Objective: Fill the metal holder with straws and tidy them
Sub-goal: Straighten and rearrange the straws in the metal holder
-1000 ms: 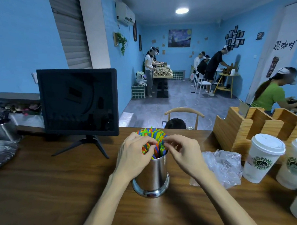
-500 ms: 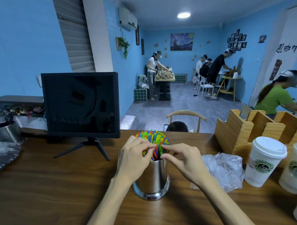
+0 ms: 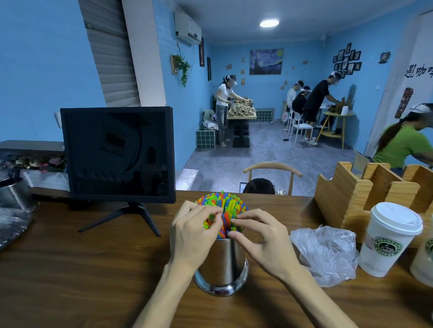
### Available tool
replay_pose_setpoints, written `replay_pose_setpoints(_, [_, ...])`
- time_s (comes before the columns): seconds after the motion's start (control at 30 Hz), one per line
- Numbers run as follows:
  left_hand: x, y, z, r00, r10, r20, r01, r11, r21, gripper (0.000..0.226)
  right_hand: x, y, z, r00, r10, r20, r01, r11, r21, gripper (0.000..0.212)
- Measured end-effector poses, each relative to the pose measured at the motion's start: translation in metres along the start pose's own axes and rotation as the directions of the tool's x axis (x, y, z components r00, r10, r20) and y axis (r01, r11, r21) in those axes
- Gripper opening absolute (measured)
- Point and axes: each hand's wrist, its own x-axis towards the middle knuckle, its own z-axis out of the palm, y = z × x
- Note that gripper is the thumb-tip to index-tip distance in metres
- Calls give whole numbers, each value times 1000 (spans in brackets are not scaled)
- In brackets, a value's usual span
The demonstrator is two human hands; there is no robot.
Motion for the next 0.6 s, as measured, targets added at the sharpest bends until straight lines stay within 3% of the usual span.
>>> replay_pose_setpoints(0.27, [6, 3, -6, 978, -92, 188, 94, 996, -6, 10, 0, 2, 4, 1000, -5, -4, 5, 1000, -25, 26])
replay_pose_setpoints(0.4, [13, 9, -10, 937, -195, 291, 204, 979, 1, 2, 0, 1, 5, 1000, 19, 3, -19, 1000, -17, 23])
replay_pose_setpoints(0.6, [17, 16, -16, 851, -345, 396, 383, 924, -18, 14, -3, -1, 2, 999, 37, 29, -37, 999, -7, 26])
